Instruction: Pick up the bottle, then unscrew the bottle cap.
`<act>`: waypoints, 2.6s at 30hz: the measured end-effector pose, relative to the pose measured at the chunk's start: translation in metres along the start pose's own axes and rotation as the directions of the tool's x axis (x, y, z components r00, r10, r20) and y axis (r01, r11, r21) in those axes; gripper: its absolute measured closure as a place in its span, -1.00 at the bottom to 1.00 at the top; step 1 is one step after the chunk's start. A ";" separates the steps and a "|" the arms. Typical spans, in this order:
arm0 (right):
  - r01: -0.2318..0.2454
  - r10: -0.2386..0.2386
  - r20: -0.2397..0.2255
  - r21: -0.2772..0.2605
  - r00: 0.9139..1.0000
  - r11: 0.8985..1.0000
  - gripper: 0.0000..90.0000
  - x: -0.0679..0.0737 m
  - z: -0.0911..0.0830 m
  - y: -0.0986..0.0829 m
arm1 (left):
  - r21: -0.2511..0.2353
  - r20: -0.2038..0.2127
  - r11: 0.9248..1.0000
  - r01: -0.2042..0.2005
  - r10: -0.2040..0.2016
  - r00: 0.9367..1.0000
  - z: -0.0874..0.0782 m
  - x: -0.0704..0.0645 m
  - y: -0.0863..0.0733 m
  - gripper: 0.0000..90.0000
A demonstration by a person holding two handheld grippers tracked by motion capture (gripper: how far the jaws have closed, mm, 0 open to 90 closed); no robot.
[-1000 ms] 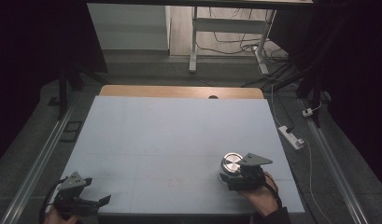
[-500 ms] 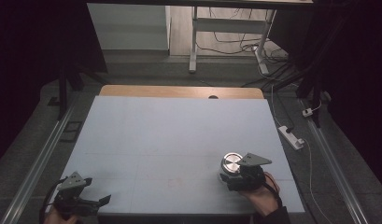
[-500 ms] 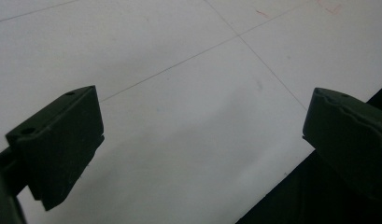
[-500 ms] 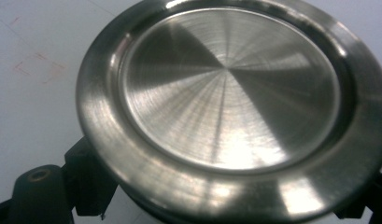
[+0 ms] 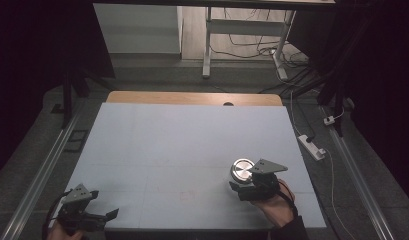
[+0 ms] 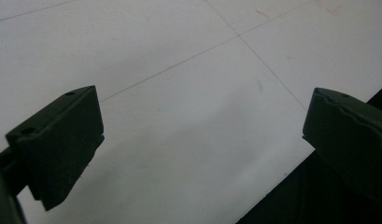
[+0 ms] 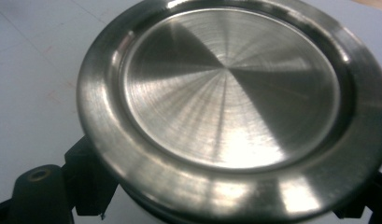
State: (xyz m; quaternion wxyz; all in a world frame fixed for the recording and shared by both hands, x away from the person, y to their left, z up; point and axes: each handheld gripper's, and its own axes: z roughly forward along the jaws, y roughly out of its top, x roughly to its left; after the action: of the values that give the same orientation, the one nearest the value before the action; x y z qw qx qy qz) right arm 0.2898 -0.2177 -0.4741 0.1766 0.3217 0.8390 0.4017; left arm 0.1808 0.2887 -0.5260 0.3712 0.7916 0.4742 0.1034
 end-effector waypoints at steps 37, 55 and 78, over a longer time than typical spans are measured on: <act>0.099 -0.100 -0.123 -0.009 0.987 0.995 -0.67 0.030 0.062 0.056 | 0.000 0.005 1.000 -0.004 0.004 1.000 0.000 0.000 0.000 -1.00; 0.135 -0.134 -0.177 -0.005 0.975 0.991 -0.67 0.047 0.088 0.074 | 0.003 0.011 1.000 -0.003 0.003 1.000 0.000 0.001 0.000 -1.00; 0.169 -0.167 -0.196 -0.005 0.966 0.986 -0.66 0.059 0.096 0.079 | -0.014 0.024 1.000 0.001 -0.001 1.000 -0.001 0.002 0.000 -1.00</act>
State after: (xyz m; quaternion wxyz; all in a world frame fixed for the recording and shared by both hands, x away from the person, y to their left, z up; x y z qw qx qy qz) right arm 0.3319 -0.0865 -0.4731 0.1247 0.2094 0.8788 0.4102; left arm 0.1809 0.2907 -0.5254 0.3824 0.7900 0.4693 0.0969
